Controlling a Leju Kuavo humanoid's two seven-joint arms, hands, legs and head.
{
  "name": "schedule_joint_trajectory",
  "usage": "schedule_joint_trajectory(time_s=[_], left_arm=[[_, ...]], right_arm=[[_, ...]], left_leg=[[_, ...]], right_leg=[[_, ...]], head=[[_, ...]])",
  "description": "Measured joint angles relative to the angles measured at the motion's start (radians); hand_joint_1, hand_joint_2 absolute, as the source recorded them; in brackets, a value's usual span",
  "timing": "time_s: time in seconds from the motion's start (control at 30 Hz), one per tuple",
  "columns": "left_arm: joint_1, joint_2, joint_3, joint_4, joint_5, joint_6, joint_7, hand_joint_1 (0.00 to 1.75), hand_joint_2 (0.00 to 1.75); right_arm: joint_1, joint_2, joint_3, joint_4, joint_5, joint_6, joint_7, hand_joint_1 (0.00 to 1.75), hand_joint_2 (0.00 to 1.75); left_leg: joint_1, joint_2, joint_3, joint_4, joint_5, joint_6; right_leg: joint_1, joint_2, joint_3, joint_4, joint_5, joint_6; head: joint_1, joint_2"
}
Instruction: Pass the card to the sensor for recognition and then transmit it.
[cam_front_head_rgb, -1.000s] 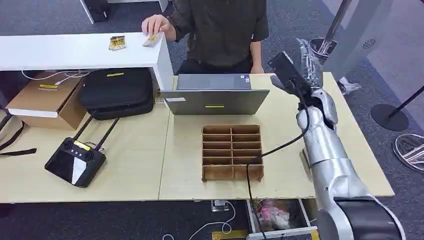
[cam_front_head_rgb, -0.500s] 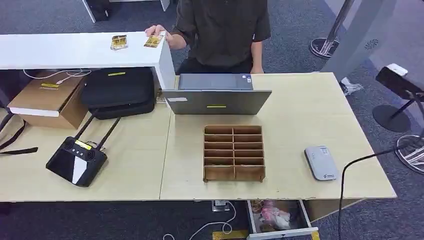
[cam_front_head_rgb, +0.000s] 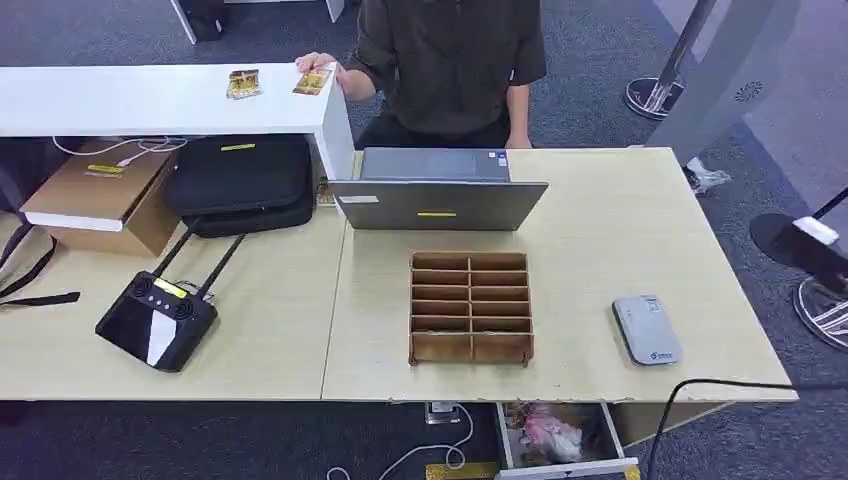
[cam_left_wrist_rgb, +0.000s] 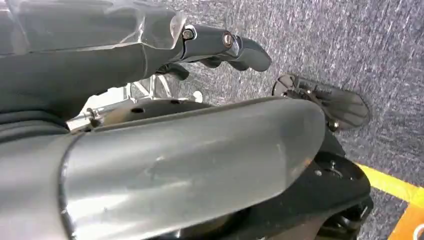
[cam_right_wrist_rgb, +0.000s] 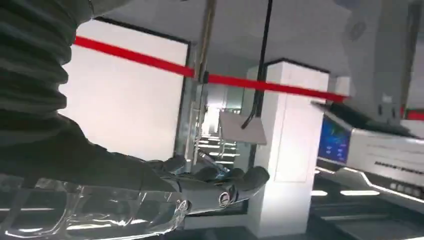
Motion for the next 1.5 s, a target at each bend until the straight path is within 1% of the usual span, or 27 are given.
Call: schedule_joint_trajectory(time_s=[0.03, 0.07, 0.1, 0.17, 0.2, 0.23, 0.37, 0.43, 0.53, 0.63, 0.73, 0.97, 1.1, 1.27, 1.4, 1.5], left_arm=[[0.0, -0.002, 0.002, 0.0, 0.0, 0.0, -0.001, 0.0, 0.0], [-0.001, -0.002, 0.004, 0.0, 0.0, 0.0, -0.002, 0.0, 0.0], [-0.001, -0.003, 0.006, 0.0, 0.0, -0.002, -0.004, 0.0, 0.0], [0.0, -0.003, 0.008, 0.0, -0.001, -0.005, -0.01, 0.0, 0.0], [0.0, -0.003, 0.008, 0.0, -0.001, -0.006, -0.011, 0.0, 0.0], [-0.001, -0.002, 0.008, 0.0, -0.001, -0.007, -0.011, 0.0, 0.0], [-0.001, -0.002, 0.008, 0.0, -0.001, -0.009, -0.016, 0.0, 0.0], [-0.002, -0.002, 0.009, 0.0, 0.0, -0.009, -0.018, 0.0, 0.0], [-0.003, -0.002, 0.012, 0.0, 0.007, -0.008, -0.021, 0.0, 0.0], [-0.004, -0.002, 0.014, 0.0, 0.01, -0.006, -0.021, 0.0, 0.0], [-0.005, -0.002, 0.017, 0.0, 0.011, -0.006, -0.021, 0.0, 0.0], [-0.006, -0.002, 0.026, 0.0, 0.011, -0.006, -0.023, 0.0, 0.0], [-0.006, -0.002, 0.026, 0.0, 0.009, -0.006, -0.039, 0.0, 0.0], [-0.006, -0.002, 0.026, 0.0, -0.005, -0.007, -0.044, 0.0, 0.0], [-0.009, -0.002, 0.025, 0.0, -0.022, -0.013, -0.052, 0.0, 0.0], [-0.009, -0.001, 0.024, 0.0, -0.025, -0.018, -0.052, 0.0, 0.0]], right_arm=[[0.064, 0.029, -0.015, -0.046, 0.025, -0.013, 0.007, 0.0, 1.75], [0.128, 0.069, -0.031, -0.103, 0.057, -0.023, 0.016, 0.0, 1.75], [0.197, 0.116, -0.043, -0.163, 0.093, -0.028, 0.033, 0.0, 1.75], [0.301, 0.224, -0.053, -0.27, 0.166, -0.031, 0.055, 0.0, 1.75], [0.352, 0.282, -0.054, -0.328, 0.196, -0.032, 0.064, 0.0, 1.75], [0.392, 0.327, -0.053, -0.369, 0.212, -0.033, 0.071, 0.0, 1.75], [0.487, 0.475, -0.051, -0.49, 0.267, -0.036, 0.099, 0.0, 1.75], [0.52, 0.536, -0.042, -0.522, 0.27, -0.037, 0.1, 0.0, 1.75], [0.539, 0.606, -0.009, -0.535, 0.26, -0.05, 0.105, 0.0, 1.75], [0.551, 0.651, 0.042, -0.532, 0.235, -0.071, 0.11, 0.0, 1.75], [0.555, 0.679, 0.079, -0.527, 0.229, -0.076, 0.115, 0.0, 1.75], [0.561, 0.7, 0.112, -0.519, 0.22, -0.083, 0.123, 0.0, 1.75], [0.547, 0.711, 0.144, -0.48, 0.214, -0.095, 0.135, 0.0, 1.75], [0.473, 0.733, 0.226, -0.372, 0.192, -0.108, 0.121, 0.0, 1.75], [0.364, 0.762, 0.313, -0.239, 0.194, -0.104, 0.095, 0.0, 1.75], [0.302, 0.78, 0.361, -0.161, 0.192, -0.106, 0.071, 0.0, 1.75]], left_leg=[[0.0, 0.0, 0.001, 0.0, -0.001, -0.001], [0.0, 0.0, 0.002, 0.0, -0.001, -0.001], [0.002, -0.002, 0.003, 0.0, -0.001, -0.001], [0.002, -0.003, 0.003, -0.001, -0.002, -0.004], [0.002, -0.002, 0.004, -0.002, -0.003, -0.004], [0.002, -0.001, 0.005, -0.002, -0.003, -0.005], [0.002, 0.007, 0.009, -0.004, -0.005, -0.008], [0.002, 0.008, 0.01, -0.004, -0.006, -0.009], [0.002, 0.012, 0.011, -0.004, -0.006, -0.009], [0.002, 0.013, 0.011, -0.004, -0.006, -0.009], [0.001, 0.013, 0.011, -0.004, -0.006, -0.009], [0.001, 0.013, 0.011, -0.004, -0.006, -0.009], [0.001, 0.014, 0.011, -0.004, -0.007, -0.009], [0.001, 0.015, 0.012, -0.004, -0.006, -0.009], [0.002, 0.018, 0.013, -0.004, -0.006, -0.01], [0.002, 0.018, 0.013, -0.004, -0.006, -0.01]], right_leg=[[0.0, 0.0, -0.001, 0.0, -0.001, -0.001], [0.0, 0.0, 0.001, 0.0, -0.002, 0.0], [0.002, -0.002, 0.002, 0.0, -0.004, -0.002], [0.002, -0.002, 0.001, 0.0, -0.005, -0.003], [0.002, -0.002, 0.001, 0.001, -0.006, -0.006], [0.001, -0.001, 0.001, 0.001, -0.007, -0.006], [0.002, 0.006, 0.002, 0.001, -0.008, -0.009], [0.002, 0.009, 0.002, 0.002, -0.008, -0.009], [0.002, 0.012, 0.002, 0.002, -0.008, -0.009], [0.002, 0.012, 0.002, 0.002, -0.008, -0.009], [0.001, 0.012, 0.002, 0.002, -0.008, -0.009], [0.001, 0.012, 0.002, 0.002, -0.008, -0.009], [0.001, 0.013, 0.002, 0.002, -0.008, -0.009], [0.001, 0.014, 0.003, 0.002, -0.008, -0.009], [0.001, 0.018, 0.002, 0.002, -0.006, -0.012], [0.001, 0.017, 0.002, 0.002, -0.006, -0.012]], head=[[0.002, 0.0], [-0.001, 0.0], [0.002, 0.0], [0.002, 0.0], [0.002, 0.0], [0.002, 0.0], [0.002, 0.0], [0.002, 0.0], [0.002, 0.0], [0.002, 0.0], [0.002, 0.0], [0.002, 0.0], [0.002, 0.0], [0.002, 0.0], [0.002, 0.0], [0.002, 0.0]])
